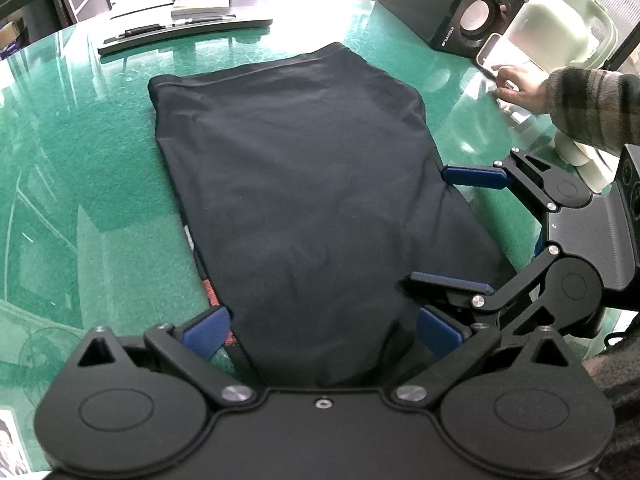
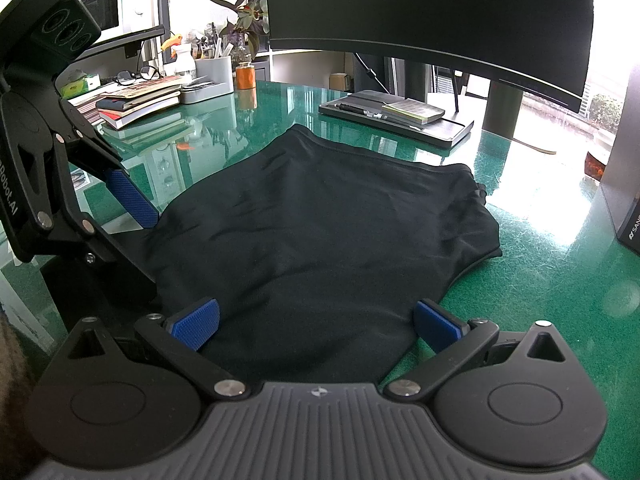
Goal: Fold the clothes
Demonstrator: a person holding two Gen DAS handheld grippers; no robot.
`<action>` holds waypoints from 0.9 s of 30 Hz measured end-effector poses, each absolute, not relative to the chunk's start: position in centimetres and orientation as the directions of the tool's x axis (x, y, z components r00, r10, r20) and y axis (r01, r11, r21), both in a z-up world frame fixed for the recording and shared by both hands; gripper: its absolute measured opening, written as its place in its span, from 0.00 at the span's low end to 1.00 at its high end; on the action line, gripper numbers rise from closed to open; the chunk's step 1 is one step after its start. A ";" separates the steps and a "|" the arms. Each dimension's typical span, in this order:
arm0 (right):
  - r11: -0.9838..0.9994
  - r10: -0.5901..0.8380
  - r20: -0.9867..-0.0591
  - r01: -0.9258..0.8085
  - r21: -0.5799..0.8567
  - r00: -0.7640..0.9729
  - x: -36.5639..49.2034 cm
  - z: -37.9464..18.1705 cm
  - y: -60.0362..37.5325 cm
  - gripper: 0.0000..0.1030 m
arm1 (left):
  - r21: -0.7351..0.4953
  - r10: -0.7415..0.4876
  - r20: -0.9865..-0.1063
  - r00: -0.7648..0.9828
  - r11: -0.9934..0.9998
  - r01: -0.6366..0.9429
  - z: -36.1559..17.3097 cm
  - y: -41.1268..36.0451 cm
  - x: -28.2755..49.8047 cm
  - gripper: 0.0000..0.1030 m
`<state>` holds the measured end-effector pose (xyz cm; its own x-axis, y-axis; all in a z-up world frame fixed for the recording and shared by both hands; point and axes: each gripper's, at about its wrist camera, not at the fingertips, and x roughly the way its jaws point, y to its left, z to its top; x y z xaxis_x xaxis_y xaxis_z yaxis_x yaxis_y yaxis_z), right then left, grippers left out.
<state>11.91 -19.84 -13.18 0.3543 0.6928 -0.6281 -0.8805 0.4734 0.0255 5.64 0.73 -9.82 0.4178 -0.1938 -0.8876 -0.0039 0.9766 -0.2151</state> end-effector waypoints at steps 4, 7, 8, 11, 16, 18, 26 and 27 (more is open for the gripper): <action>0.473 0.693 -0.628 -0.880 0.025 0.354 12.1 -13.4 -19.7 1.00 | -0.217 -0.196 -0.887 0.418 0.976 -0.003 -9.8 0.8 5.7 0.97; 0.473 0.693 -0.628 -0.881 0.025 0.354 12.1 -13.4 -19.7 1.00 | -0.219 -0.196 -0.886 0.421 0.976 -0.005 -9.8 0.9 5.6 0.97; 0.473 0.693 -0.628 -0.881 0.026 0.354 12.1 -13.4 -19.7 1.00 | -0.220 -0.196 -0.885 0.422 0.976 -0.007 -9.8 0.9 5.6 0.97; 0.473 0.693 -0.628 -0.881 0.026 0.354 12.1 -13.4 -19.7 1.00 | -0.225 -0.197 -0.883 0.427 0.974 -0.014 -9.8 0.9 5.5 0.97; 0.473 0.693 -0.628 -0.881 0.026 0.354 12.0 -13.3 -19.8 1.00 | -0.229 -0.188 -0.868 0.460 0.973 -0.036 -8.9 1.3 4.9 0.97; 0.473 0.693 -0.628 -0.881 0.026 0.354 12.0 -13.3 -19.7 1.00 | -0.240 -0.184 -0.856 0.483 0.969 -0.057 -8.4 1.9 4.3 0.97; 0.473 0.693 -0.628 -0.881 0.026 0.354 11.7 -12.9 -20.0 1.00 | -0.257 -0.192 -0.830 0.523 0.965 -0.054 -7.3 1.8 2.9 0.97; 0.473 0.693 -0.628 -0.881 0.026 0.354 11.9 -13.2 -19.8 1.00 | -0.255 -0.192 -0.827 0.529 0.966 -0.048 -7.1 1.7 2.8 0.97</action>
